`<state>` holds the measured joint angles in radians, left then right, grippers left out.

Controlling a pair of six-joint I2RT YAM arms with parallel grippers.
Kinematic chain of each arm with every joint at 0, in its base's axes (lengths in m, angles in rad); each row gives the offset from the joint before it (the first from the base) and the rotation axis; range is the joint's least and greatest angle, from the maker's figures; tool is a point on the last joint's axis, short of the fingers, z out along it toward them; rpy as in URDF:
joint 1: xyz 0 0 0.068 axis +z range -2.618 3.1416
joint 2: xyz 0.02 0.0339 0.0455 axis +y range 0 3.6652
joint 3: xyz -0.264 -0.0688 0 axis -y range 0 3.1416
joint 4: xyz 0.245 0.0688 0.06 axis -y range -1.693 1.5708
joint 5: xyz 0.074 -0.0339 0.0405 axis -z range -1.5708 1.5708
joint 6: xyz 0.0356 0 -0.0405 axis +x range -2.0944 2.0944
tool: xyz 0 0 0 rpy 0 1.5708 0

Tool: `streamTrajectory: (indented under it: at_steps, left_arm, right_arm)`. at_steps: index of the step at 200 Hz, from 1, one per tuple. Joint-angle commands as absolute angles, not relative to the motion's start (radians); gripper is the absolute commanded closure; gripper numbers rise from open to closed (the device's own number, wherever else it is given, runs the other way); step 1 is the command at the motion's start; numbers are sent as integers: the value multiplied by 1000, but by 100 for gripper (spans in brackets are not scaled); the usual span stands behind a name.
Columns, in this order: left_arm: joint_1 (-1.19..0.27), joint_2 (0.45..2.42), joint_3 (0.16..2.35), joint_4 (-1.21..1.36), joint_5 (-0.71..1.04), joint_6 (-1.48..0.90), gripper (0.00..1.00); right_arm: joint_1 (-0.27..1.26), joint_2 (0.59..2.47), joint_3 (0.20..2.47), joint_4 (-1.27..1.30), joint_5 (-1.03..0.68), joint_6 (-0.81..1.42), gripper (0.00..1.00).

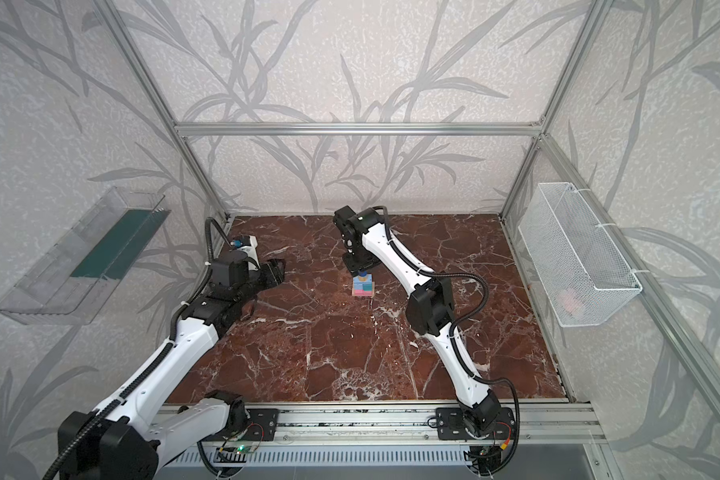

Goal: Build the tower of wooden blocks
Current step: 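Lower the blue cylinder onto the beige cylinder and open the right gripper, then raise the right gripper from the stack while the left arm shifts back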

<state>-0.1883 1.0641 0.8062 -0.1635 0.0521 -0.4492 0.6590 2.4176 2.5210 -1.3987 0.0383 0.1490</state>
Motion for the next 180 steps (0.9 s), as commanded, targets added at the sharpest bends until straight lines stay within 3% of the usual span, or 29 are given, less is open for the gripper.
streamTrajectory:
  at_steps: [1, 48, 92, 105, 147, 164, 180]
  left_arm:
    - [-181, 1067, 791, -153, 55, -462, 38]
    - [-179, 1067, 791, -155, 57, -465, 38]
    - [-179, 1068, 791, -156, 64, -468, 38]
    - [-179, 1068, 792, -157, 66, -469, 38]
    - [-179, 1099, 797, -116, 169, -486, 43]
    - [-179, 1136, 803, -81, 233, -505, 49]
    - [-181, 1184, 819, -49, 325, -503, 53]
  right_arm:
    - [651, 2409, 2561, -1427, 24, 157, 34]
    - [651, 2317, 2538, -1419, 33, 169, 24]
    - [652, 2160, 2334, -1302, 34, 192, 27]
    - [650, 2101, 2236, -1239, 34, 201, 36]
    - [629, 1937, 1914, -1033, -9, 258, 82]
    - [615, 1891, 1804, -945, -40, 282, 95]
    - [599, 1862, 1718, -867, -78, 301, 100]
